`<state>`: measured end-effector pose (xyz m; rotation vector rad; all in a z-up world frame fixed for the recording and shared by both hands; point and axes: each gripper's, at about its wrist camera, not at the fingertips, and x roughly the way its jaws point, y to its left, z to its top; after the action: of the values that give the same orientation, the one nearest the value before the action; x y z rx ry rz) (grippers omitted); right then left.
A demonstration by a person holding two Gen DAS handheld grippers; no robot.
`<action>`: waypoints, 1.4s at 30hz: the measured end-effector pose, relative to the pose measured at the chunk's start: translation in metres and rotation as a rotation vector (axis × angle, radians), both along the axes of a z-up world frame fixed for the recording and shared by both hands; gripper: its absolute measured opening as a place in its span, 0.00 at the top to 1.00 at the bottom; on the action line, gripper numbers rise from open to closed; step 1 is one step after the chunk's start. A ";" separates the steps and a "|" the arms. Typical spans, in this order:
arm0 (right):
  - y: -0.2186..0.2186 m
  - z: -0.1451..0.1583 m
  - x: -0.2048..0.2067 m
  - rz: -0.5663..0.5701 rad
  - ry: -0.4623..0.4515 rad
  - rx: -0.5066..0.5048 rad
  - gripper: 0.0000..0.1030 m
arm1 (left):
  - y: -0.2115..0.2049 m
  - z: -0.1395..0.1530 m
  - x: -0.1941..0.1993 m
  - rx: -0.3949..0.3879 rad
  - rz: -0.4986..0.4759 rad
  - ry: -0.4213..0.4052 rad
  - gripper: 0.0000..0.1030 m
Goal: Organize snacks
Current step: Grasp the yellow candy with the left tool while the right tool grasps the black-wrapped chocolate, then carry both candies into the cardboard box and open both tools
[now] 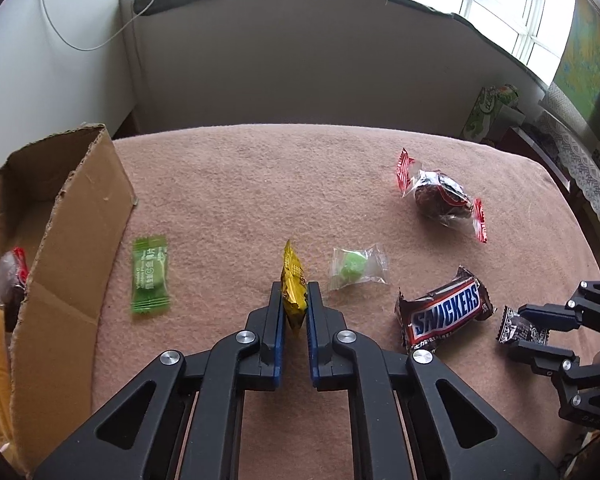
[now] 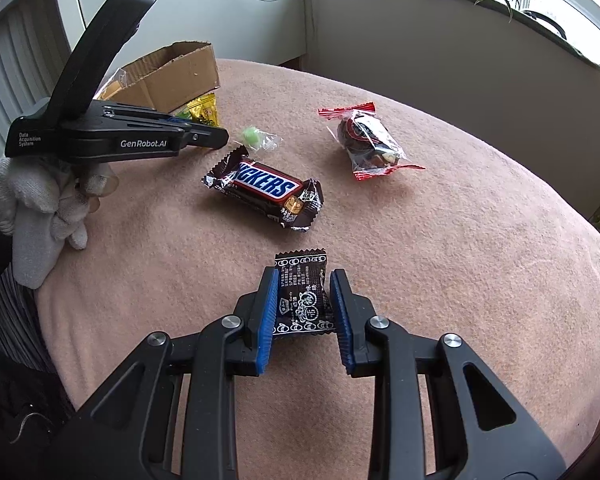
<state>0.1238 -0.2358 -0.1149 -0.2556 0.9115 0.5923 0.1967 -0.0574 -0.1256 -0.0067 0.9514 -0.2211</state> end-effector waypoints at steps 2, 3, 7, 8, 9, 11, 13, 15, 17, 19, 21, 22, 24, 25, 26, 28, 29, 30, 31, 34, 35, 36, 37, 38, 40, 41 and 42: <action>0.000 -0.001 0.001 -0.001 0.001 -0.001 0.73 | -0.001 0.001 0.001 -0.008 -0.001 0.000 0.92; 0.000 -0.001 0.002 -0.002 0.002 -0.001 0.73 | -0.002 0.001 0.002 -0.003 -0.006 -0.002 0.92; -0.002 0.000 0.003 -0.015 -0.003 0.010 0.73 | -0.004 0.006 -0.003 -0.009 -0.008 -0.022 0.93; -0.003 0.000 0.002 -0.016 -0.004 0.014 0.73 | -0.004 0.009 -0.006 -0.014 -0.006 -0.028 0.93; -0.003 0.002 0.001 -0.017 -0.006 0.018 0.73 | -0.004 0.012 -0.009 -0.018 -0.007 -0.038 0.93; -0.004 0.005 0.000 -0.020 -0.013 0.025 0.73 | -0.002 0.020 -0.017 -0.028 -0.009 -0.059 0.93; -0.005 0.010 -0.002 -0.022 -0.021 0.030 0.74 | 0.003 0.030 -0.022 -0.038 -0.012 -0.082 0.93; -0.004 0.015 -0.004 -0.024 -0.031 0.036 0.74 | 0.007 0.039 -0.027 -0.048 -0.018 -0.100 0.93; -0.003 0.021 -0.006 -0.024 -0.041 0.041 0.74 | 0.010 0.047 -0.033 -0.051 -0.018 -0.115 0.93; 0.000 0.028 -0.007 -0.021 -0.053 0.045 0.74 | 0.014 0.055 -0.039 -0.059 -0.022 -0.127 0.93; 0.005 0.035 -0.009 -0.014 -0.066 0.045 0.74 | 0.021 0.060 -0.047 -0.059 -0.025 -0.138 0.92; 0.008 0.039 -0.010 -0.010 -0.074 0.044 0.74 | 0.027 0.062 -0.054 -0.059 -0.026 -0.143 0.93; 0.016 0.047 -0.010 -0.001 -0.092 0.042 0.74 | 0.035 0.067 -0.058 -0.064 -0.016 -0.152 0.93; 0.020 0.051 -0.009 0.003 -0.099 0.043 0.74 | 0.041 0.069 -0.061 -0.068 -0.008 -0.157 0.93; 0.025 0.055 -0.008 0.006 -0.107 0.045 0.74 | 0.046 0.072 -0.063 -0.069 0.003 -0.165 0.93; 0.035 0.064 -0.006 0.016 -0.121 0.049 0.74 | 0.051 0.077 -0.066 -0.069 0.027 -0.179 0.92; 0.041 0.068 -0.005 0.023 -0.128 0.052 0.74 | 0.058 0.080 -0.068 -0.078 0.038 -0.182 0.92; 0.047 0.073 -0.004 0.031 -0.136 0.054 0.74 | 0.065 0.083 -0.070 -0.082 0.052 -0.186 0.93; 0.054 0.076 -0.002 0.039 -0.143 0.056 0.74 | 0.073 0.086 -0.073 -0.083 0.064 -0.190 0.93; 0.076 0.088 0.004 0.066 -0.164 0.063 0.74 | 0.096 0.091 -0.082 -0.073 0.102 -0.204 0.93; 0.084 0.092 0.006 0.075 -0.169 0.068 0.74 | 0.105 0.091 -0.085 -0.073 0.116 -0.205 0.93; 0.093 0.096 0.008 0.085 -0.171 0.074 0.74 | 0.112 0.092 -0.087 -0.075 0.128 -0.204 0.93; 0.100 0.098 0.011 0.095 -0.172 0.078 0.74 | 0.120 0.092 -0.089 -0.075 0.143 -0.205 0.93; 0.109 0.101 0.014 0.103 -0.175 0.083 0.74 | 0.128 0.093 -0.092 -0.074 0.160 -0.208 0.93; 0.126 0.106 0.019 0.120 -0.183 0.086 0.74 | 0.143 0.094 -0.098 -0.078 0.185 -0.213 0.93; 0.135 0.108 0.021 0.130 -0.183 0.089 0.74 | 0.149 0.095 -0.101 -0.077 0.196 -0.216 0.93; 0.144 0.110 0.024 0.139 -0.183 0.094 0.74 | 0.155 0.095 -0.102 -0.074 0.207 -0.219 0.93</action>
<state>0.1478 -0.0918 -0.0050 -0.2851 0.6908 0.7261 0.0944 0.0978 -0.0303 -0.1460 0.7176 -0.0633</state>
